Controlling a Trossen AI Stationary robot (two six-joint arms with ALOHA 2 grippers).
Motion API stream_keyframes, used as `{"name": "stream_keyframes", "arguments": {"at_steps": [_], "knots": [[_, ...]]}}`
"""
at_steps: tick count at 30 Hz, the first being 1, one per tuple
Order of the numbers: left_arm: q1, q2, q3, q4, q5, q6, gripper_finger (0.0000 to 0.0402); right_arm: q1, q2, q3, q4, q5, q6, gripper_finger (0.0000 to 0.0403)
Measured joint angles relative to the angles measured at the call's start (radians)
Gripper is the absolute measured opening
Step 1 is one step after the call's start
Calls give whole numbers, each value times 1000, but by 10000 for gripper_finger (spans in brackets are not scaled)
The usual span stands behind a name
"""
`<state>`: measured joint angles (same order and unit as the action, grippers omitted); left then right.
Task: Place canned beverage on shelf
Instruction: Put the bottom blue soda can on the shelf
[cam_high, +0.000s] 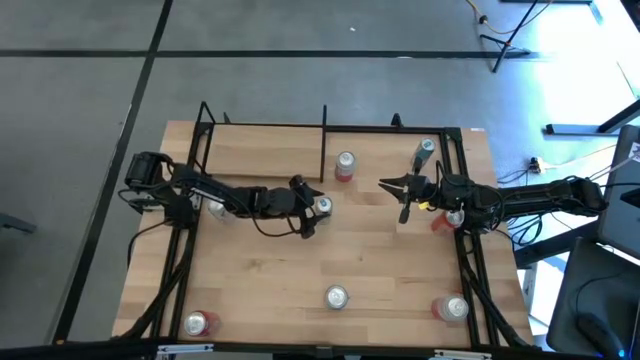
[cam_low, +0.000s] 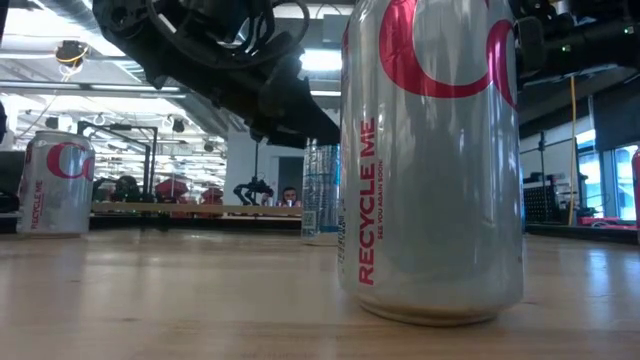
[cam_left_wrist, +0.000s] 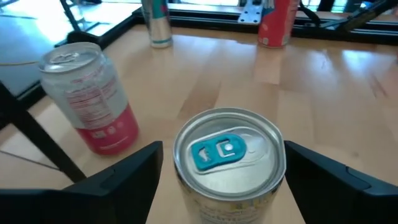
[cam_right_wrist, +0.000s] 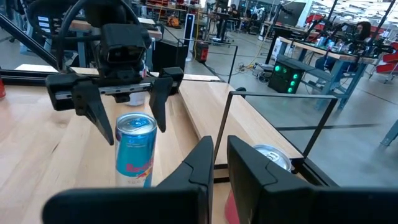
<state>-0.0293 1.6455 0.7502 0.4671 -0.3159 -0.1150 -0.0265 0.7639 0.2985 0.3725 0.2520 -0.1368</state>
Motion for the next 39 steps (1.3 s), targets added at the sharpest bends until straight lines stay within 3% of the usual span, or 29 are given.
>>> {"name": "stream_keyframes", "arguments": {"at_steps": [11,18,23,31,39], "knots": [[17,-3,6,-6,165,66,188,0,0,0,0,-38,0,39],[46,-4,63,-54,590,153,187,0,45,0,45,-89,1,39],[65,-4,64,-156,777,220,187,0,123,0,86,-107,-6,39],[43,-7,58,-196,775,289,189,0,226,-1,215,-139,-77,39],[1,-9,53,-199,611,253,275,0,234,-1,221,-140,-77,39]]}}
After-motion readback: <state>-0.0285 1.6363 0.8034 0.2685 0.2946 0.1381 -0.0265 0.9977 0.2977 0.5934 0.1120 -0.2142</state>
